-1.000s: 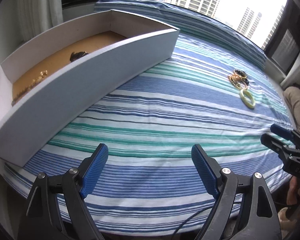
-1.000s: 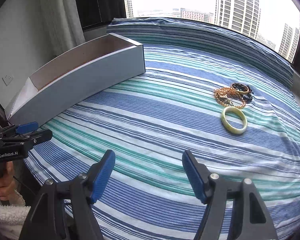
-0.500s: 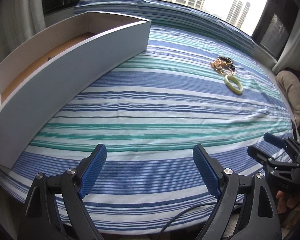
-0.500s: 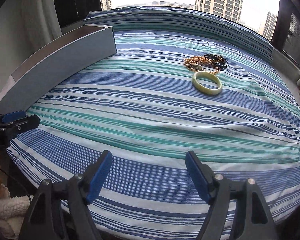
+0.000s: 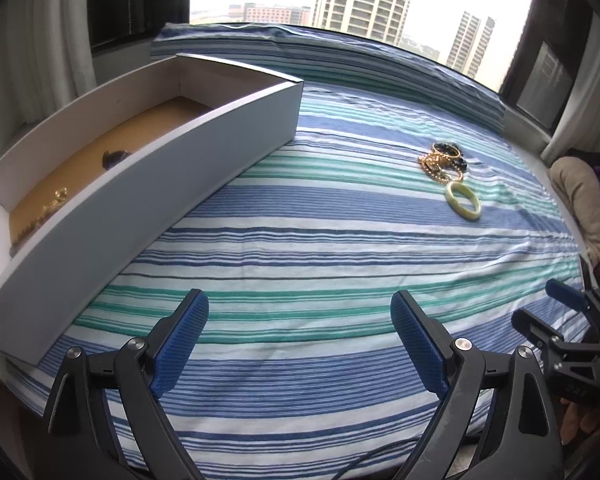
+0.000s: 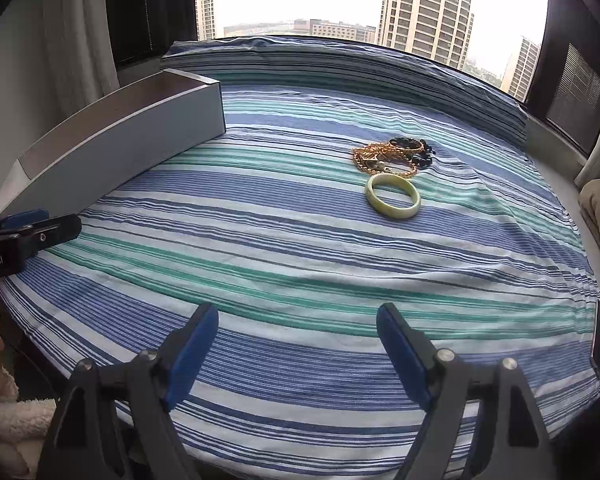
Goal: Organize jewelry
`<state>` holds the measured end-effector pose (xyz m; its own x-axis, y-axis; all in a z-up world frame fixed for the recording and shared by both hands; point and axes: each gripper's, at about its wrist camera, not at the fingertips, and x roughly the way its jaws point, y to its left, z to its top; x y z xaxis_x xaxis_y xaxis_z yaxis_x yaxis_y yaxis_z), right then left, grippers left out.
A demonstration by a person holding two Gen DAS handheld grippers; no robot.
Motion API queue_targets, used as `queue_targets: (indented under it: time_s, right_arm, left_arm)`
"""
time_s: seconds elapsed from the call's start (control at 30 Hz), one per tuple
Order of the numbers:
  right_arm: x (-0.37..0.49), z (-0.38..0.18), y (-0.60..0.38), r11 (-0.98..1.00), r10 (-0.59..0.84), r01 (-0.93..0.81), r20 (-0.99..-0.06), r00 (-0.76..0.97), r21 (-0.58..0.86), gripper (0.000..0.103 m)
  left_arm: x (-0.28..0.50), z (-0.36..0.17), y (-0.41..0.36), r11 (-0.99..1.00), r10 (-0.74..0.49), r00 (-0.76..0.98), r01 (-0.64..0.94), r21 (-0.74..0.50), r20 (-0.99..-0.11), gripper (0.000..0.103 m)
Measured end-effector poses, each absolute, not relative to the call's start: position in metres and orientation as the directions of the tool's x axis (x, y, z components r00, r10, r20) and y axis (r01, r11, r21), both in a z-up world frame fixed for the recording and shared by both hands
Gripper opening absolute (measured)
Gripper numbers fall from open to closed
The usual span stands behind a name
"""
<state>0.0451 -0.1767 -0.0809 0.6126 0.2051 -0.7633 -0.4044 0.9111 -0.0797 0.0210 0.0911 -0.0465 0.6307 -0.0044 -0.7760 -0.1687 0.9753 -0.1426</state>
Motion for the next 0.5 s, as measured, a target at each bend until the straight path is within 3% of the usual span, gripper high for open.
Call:
queue_targets:
  time_s: [0.1, 0.5]
  right_arm:
    - [0.047, -0.076, -0.178, 0.915, 0.199, -0.395, -0.758, 0.621, -0.083, 0.088]
    - [0.059, -0.067, -0.181, 0.909, 0.248, -0.416, -0.761, 0.6, -0.032, 0.088]
  left_arm:
    - [0.021, -0.042, 0.089, 0.977, 0.0, 0.646, -0.162, -0.137, -0.764, 0.095]
    - [0.04, -0.03, 0.078, 0.986, -0.043, 0.676, -0.092, -0.142, -0.736, 0.095]
